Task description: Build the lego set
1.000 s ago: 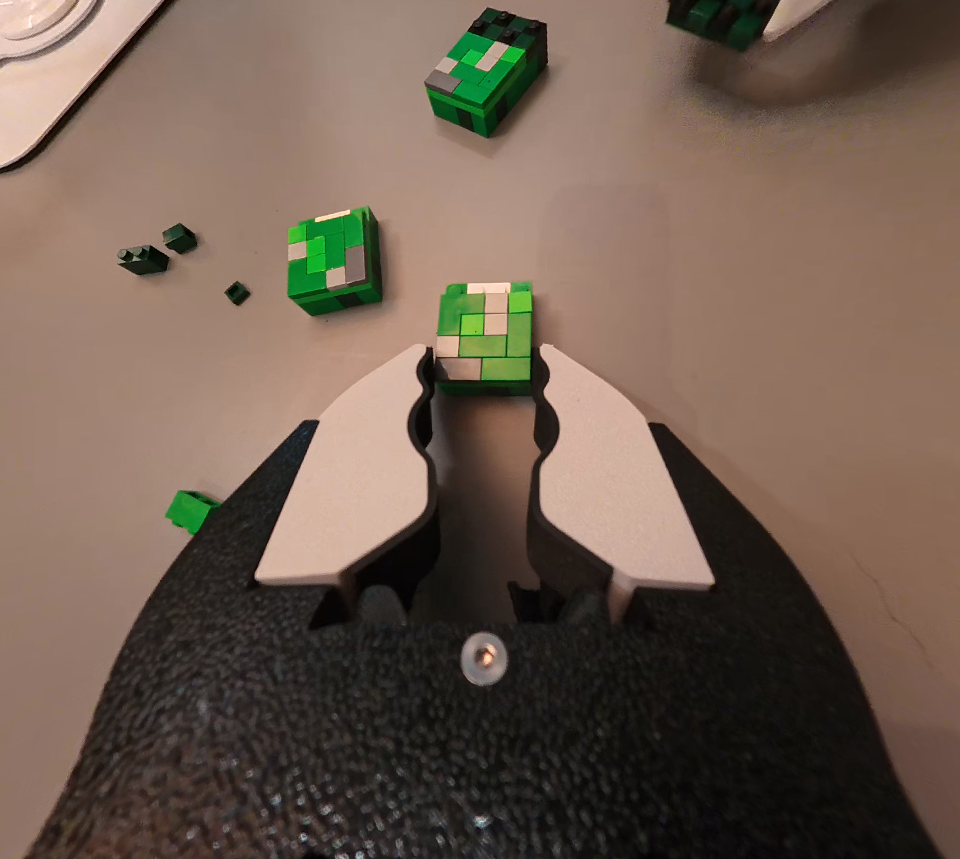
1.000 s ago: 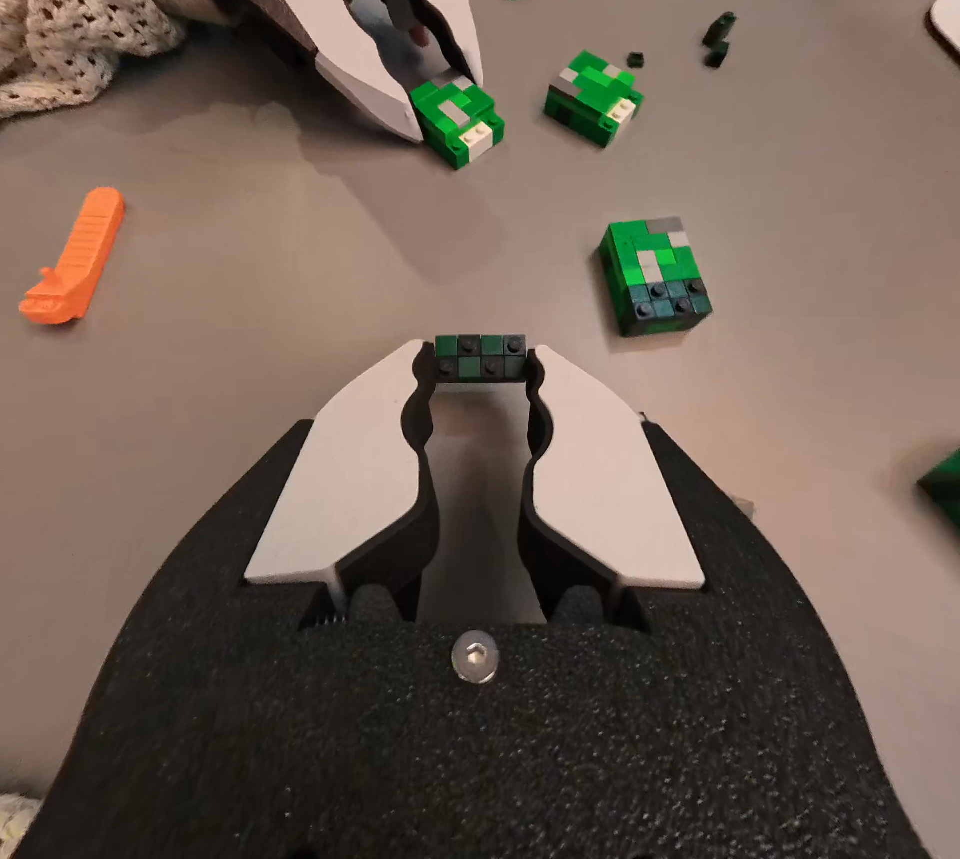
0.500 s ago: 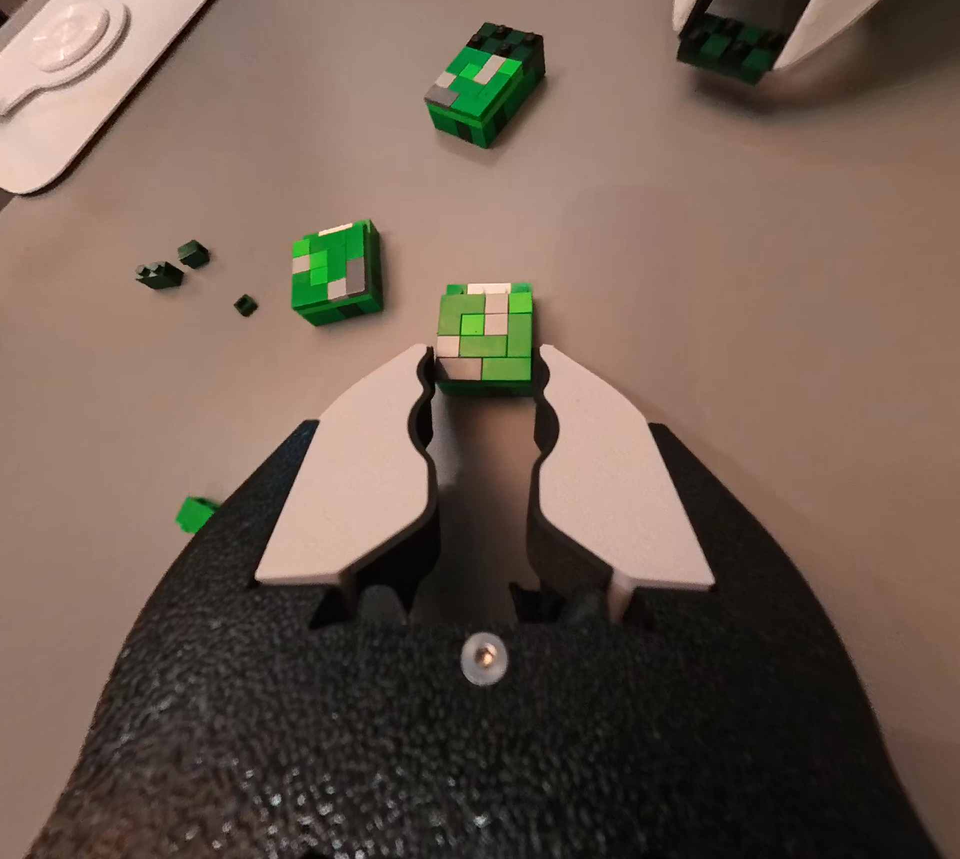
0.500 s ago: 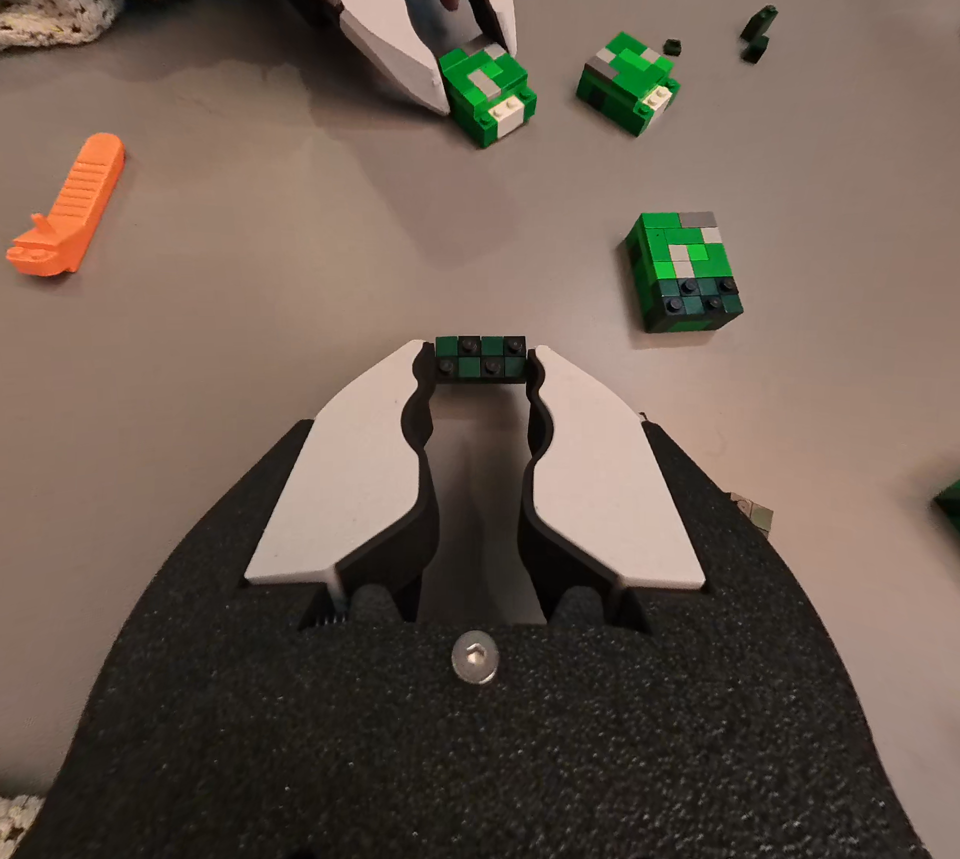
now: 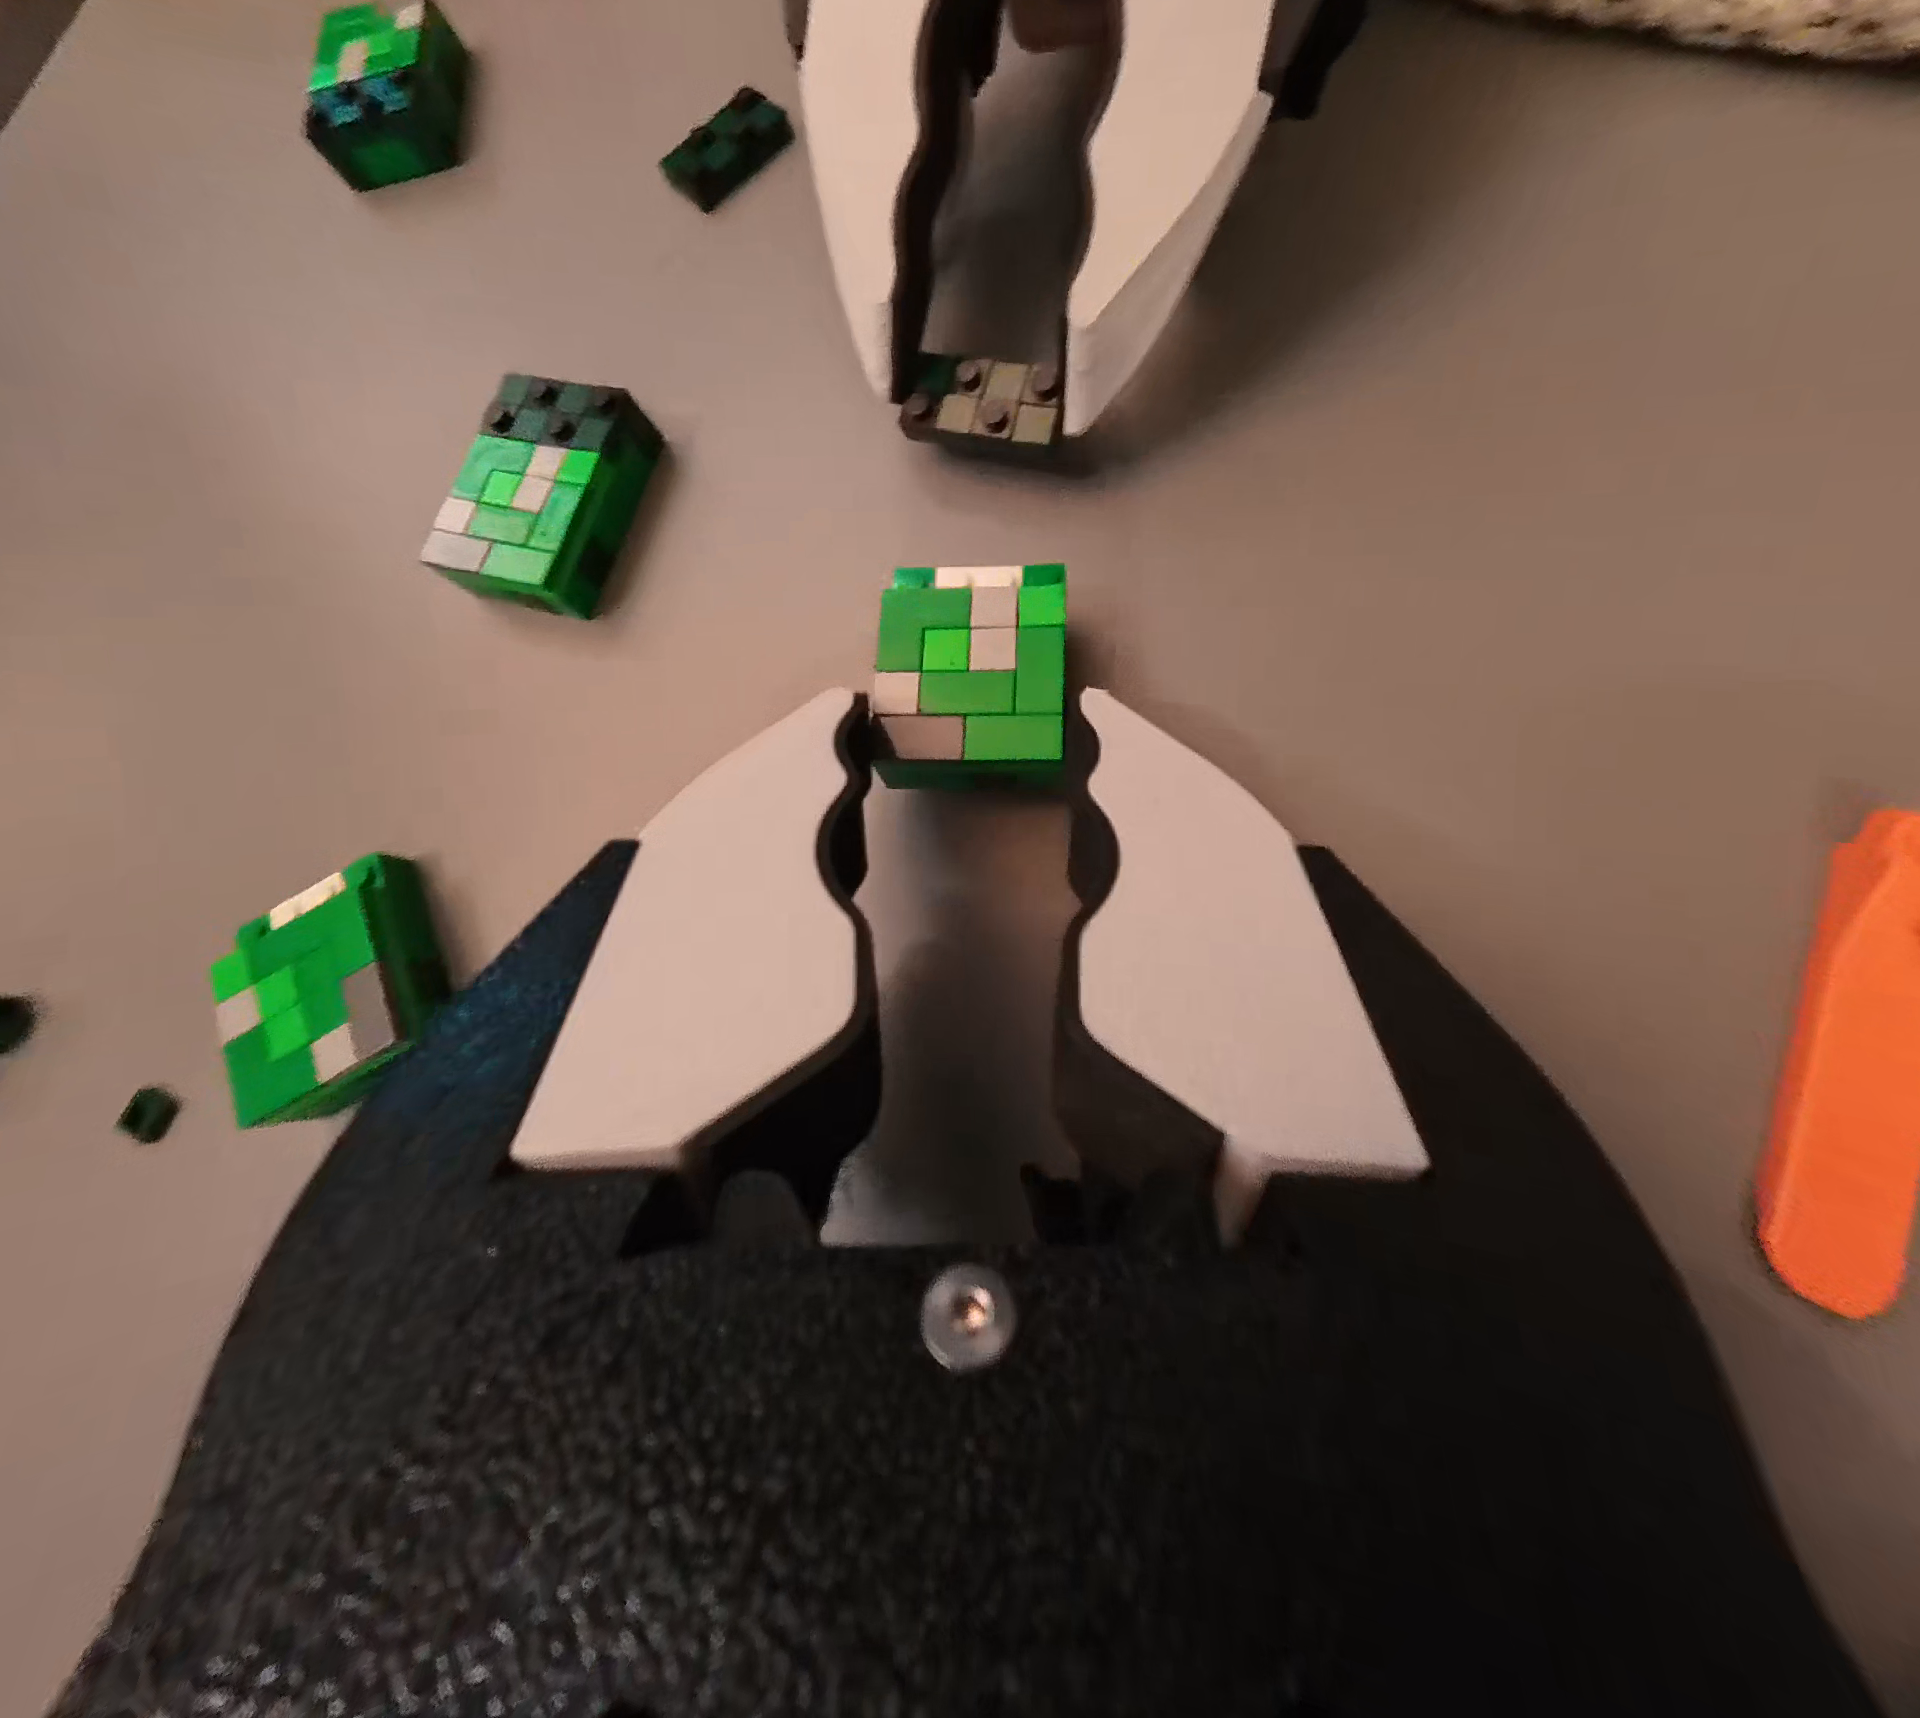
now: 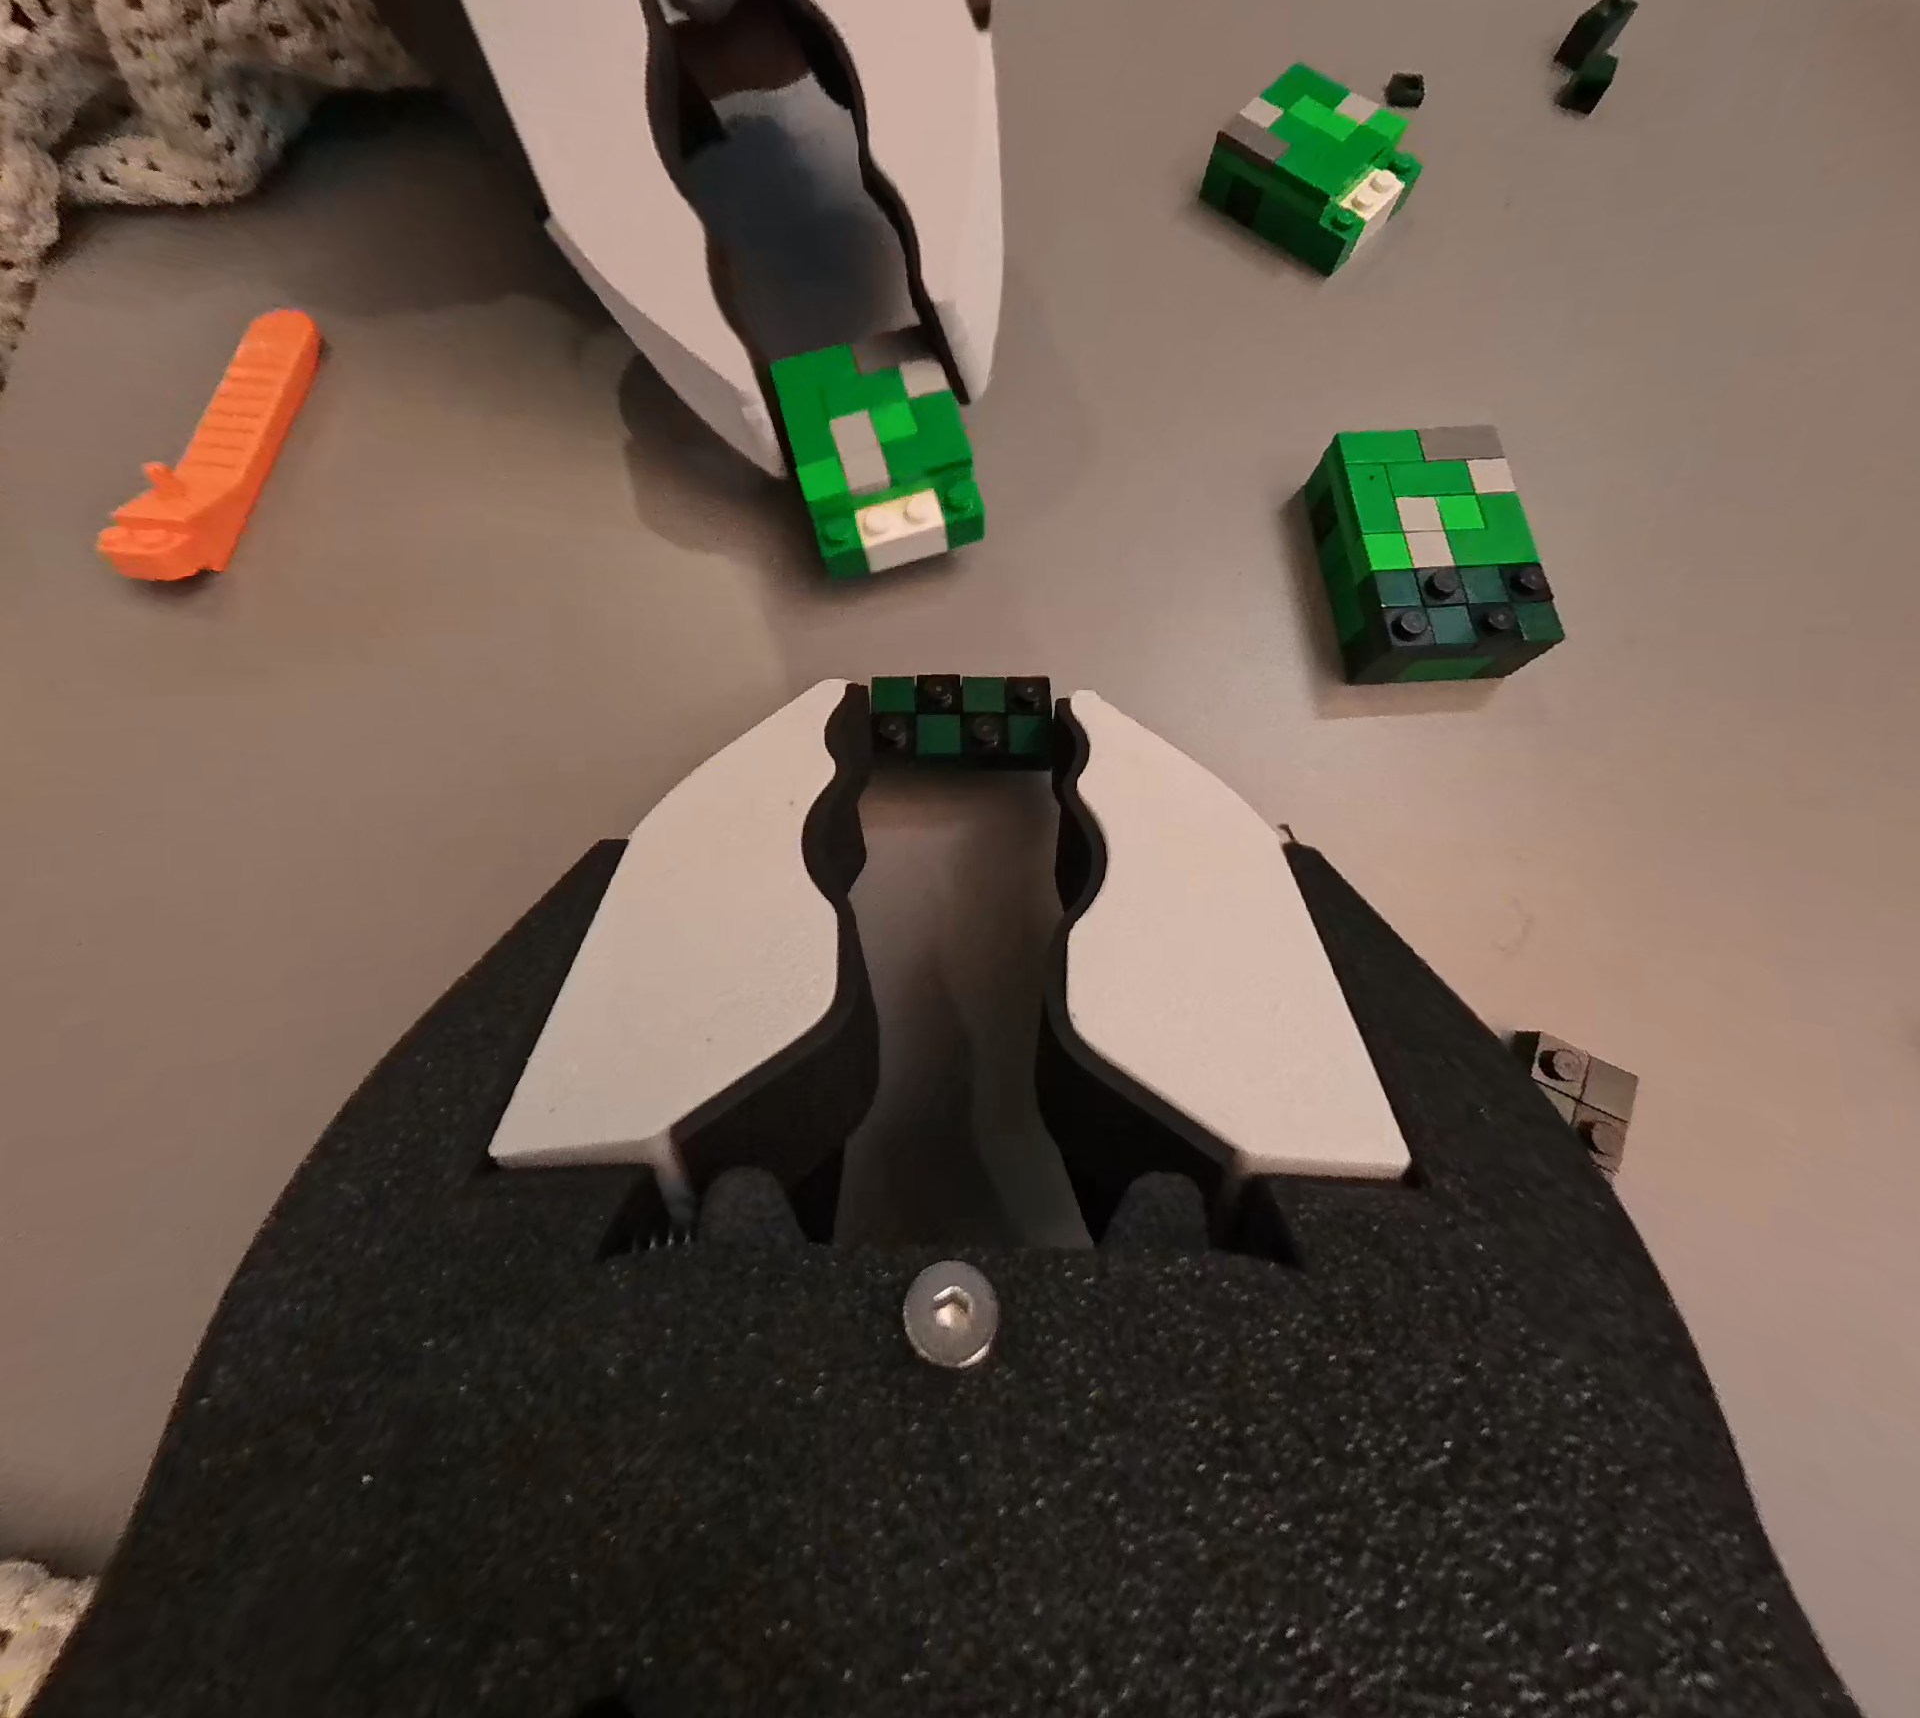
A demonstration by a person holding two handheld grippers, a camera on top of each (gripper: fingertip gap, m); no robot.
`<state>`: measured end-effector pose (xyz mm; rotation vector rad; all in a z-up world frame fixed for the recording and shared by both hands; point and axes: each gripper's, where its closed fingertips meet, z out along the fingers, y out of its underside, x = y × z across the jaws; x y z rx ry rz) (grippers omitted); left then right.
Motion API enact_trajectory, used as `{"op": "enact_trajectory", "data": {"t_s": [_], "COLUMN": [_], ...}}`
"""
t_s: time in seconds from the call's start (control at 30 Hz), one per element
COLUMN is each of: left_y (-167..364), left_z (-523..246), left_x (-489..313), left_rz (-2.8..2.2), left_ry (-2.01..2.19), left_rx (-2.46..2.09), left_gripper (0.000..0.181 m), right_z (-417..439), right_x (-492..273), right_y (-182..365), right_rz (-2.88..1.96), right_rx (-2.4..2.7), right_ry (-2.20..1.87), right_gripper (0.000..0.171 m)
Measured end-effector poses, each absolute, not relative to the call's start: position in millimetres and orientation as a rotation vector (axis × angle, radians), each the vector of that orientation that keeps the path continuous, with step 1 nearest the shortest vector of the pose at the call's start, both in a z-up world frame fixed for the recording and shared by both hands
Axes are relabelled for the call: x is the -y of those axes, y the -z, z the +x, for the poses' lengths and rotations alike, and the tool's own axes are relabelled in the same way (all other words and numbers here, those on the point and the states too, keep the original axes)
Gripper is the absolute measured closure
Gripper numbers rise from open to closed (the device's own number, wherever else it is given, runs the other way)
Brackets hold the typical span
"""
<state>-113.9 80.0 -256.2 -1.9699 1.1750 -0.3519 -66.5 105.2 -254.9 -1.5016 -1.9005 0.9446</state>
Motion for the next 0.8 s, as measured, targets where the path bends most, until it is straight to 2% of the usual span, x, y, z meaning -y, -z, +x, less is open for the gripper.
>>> {"op": "enact_trajectory", "data": {"t_s": [0.8], "left_y": [266], "left_z": [-111], "left_x": [-72], "left_rz": [-1.970], "left_ry": [0.423], "left_rx": [-1.199], "left_gripper": [0.146], "right_z": [-91], "right_x": [-79], "right_y": [249], "right_rz": [-1.377], "right_rx": [1.970], "right_ry": [-1.038], "right_gripper": [0.138]}}
